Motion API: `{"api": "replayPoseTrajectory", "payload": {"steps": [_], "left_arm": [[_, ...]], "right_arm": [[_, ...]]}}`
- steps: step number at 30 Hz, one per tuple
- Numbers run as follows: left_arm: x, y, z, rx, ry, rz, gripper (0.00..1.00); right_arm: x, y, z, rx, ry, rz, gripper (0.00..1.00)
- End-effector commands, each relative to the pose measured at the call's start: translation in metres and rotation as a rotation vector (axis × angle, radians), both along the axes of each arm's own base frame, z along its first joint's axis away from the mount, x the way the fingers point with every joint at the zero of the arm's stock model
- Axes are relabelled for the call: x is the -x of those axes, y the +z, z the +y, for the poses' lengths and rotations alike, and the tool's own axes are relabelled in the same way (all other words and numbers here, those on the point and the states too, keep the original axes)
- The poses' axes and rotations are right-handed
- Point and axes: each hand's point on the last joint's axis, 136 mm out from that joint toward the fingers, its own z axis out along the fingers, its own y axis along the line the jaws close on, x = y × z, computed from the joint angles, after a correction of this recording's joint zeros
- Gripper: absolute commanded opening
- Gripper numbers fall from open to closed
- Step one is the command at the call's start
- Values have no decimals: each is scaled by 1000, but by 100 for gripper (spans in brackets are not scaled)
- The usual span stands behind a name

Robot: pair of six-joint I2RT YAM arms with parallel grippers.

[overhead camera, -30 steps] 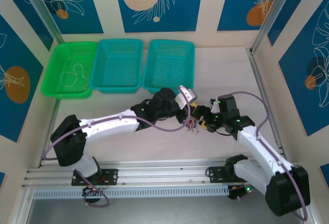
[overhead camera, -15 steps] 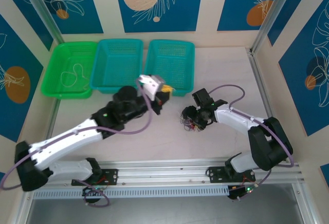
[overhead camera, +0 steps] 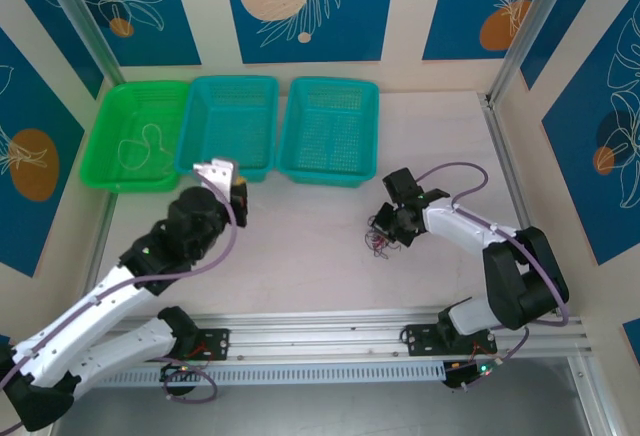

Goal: Untangle the cables

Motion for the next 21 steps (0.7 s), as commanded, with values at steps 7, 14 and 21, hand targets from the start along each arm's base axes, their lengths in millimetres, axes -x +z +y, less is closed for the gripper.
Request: {"api": "replayPoseTrajectory", "payload": {"steps": [7, 14, 21], "left_arm": [[19, -157, 26, 98, 153, 275, 30], [15, -140, 7, 76, 17, 210, 56], [51, -45, -108, 213, -705, -42, 58]], "right_arm": [[-21, 78, 33, -99, 237, -234, 0], [-24, 116, 57, -143, 345, -305, 0], [-28, 135, 61, -161, 338, -333, 0]]}}
